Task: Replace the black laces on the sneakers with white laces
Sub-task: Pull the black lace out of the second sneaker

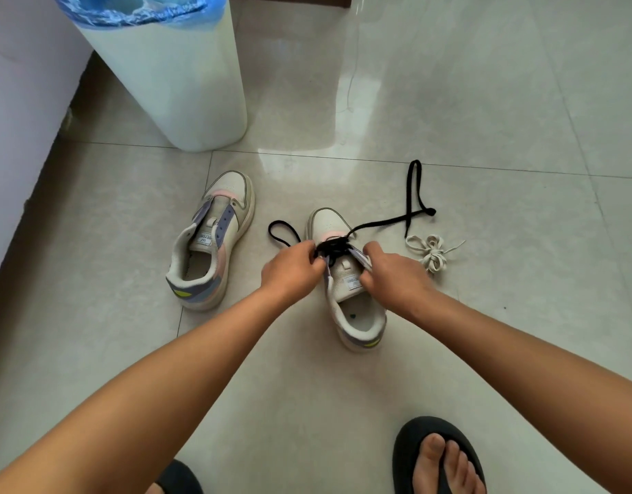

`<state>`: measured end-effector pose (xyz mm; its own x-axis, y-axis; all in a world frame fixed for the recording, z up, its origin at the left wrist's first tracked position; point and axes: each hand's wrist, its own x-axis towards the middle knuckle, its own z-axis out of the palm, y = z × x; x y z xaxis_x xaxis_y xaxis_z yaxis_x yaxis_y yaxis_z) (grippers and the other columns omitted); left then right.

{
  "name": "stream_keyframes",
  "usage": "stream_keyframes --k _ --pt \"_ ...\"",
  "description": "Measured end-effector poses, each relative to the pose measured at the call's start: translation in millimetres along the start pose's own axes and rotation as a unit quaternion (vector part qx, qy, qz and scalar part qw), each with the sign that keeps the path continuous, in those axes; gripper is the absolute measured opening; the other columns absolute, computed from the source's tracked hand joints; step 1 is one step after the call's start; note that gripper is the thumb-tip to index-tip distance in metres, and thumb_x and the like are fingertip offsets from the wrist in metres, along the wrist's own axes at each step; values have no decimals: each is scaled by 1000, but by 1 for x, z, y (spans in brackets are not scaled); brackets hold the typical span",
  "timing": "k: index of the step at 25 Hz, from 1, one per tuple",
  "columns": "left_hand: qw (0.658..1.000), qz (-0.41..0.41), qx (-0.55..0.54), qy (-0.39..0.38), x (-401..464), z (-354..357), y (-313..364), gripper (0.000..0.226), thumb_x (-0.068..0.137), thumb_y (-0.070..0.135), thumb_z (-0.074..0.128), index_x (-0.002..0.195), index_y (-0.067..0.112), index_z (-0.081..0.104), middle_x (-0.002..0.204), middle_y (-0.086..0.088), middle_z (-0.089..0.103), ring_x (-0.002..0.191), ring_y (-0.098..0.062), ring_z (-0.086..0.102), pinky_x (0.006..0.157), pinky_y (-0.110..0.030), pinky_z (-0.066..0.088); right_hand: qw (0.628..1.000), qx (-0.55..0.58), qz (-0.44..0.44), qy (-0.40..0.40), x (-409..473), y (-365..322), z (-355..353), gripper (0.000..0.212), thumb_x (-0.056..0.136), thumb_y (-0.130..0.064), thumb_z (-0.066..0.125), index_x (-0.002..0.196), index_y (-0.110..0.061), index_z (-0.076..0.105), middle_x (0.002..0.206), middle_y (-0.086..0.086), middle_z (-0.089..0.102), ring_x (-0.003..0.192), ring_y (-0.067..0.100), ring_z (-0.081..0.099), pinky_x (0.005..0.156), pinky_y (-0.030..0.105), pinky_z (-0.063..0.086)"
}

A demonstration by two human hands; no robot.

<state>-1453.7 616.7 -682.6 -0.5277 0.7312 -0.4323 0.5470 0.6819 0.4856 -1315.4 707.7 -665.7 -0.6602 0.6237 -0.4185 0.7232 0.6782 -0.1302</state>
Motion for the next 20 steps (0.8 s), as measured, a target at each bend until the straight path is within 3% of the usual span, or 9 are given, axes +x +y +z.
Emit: stream_keyframes --k 3,5,7,8,11,13,16,18,20 --pt "958 84 266 65 4 -22 -10 22 93 24 42 109 12 53 106 -9 63 99 -33 59 67 -31 36 1000 9 22 13 -5 24 -4 29 92 -23 44 118 -12 39 98 15 66 88 35 61 62 34 35" --pt "952 74 292 61 3 -24 -16 25 93 25 40 109 10 52 105 -10 63 99 -33 59 68 -31 36 1000 2 2 7 -9 32 -1 30 92 -26 44 118 -14 39 95 13 66 86 36 61 64 36 39" --pt "991 -64 117 -10 0 -17 -11 28 93 32 38 97 9 54 94 -11 62 88 -31 60 65 -30 35 999 -17 -28 0 -12 32 4 31 92 -28 44 120 -14 39 94 12 65 84 36 61 62 34 38" --pt "983 -152 -47 -87 -3 -11 -6 31 94 35 37 89 9 53 86 -10 60 76 -28 58 61 -28 35 999 -21 -38 1 -12 31 6 31 92 -28 44 120 -14 39 94 12 65 84 35 61 61 33 37" --pt "843 -264 -406 -237 -15 10 11 33 97 36 39 76 13 51 66 -2 49 52 -15 46 53 -22 31 998 -25 -56 14 -11 28 10 30 93 -28 42 119 -13 39 95 10 65 84 34 61 59 32 35" --pt "830 -243 -466 -185 -17 22 20 25 97 25 45 73 16 48 62 0 48 47 -11 45 50 -21 30 998 -26 -60 15 -11 28 11 30 94 -28 42 118 -13 39 95 8 65 84 34 61 59 32 34" --pt "912 -172 -360 -93 -13 25 16 25 95 18 50 72 16 41 69 -5 55 55 -16 52 51 -24 32 999 -11 -45 9 -13 28 11 28 93 -29 43 116 -13 39 92 10 65 82 34 61 59 32 35" --pt "990 -90 -99 -32 -4 11 -1 14 93 21 49 80 14 49 88 -11 63 80 -27 62 63 -30 40 1000 10 -18 4 -12 30 10 27 93 -28 44 115 -13 40 85 10 63 81 34 60 60 32 35" --pt "988 -53 144 11 1 -12 -21 14 92 14 45 103 10 54 110 -12 62 104 -33 59 81 -35 43 1000 26 8 6 -13 35 10 26 92 -26 44 114 -13 40 80 10 59 80 34 60 60 32 35"
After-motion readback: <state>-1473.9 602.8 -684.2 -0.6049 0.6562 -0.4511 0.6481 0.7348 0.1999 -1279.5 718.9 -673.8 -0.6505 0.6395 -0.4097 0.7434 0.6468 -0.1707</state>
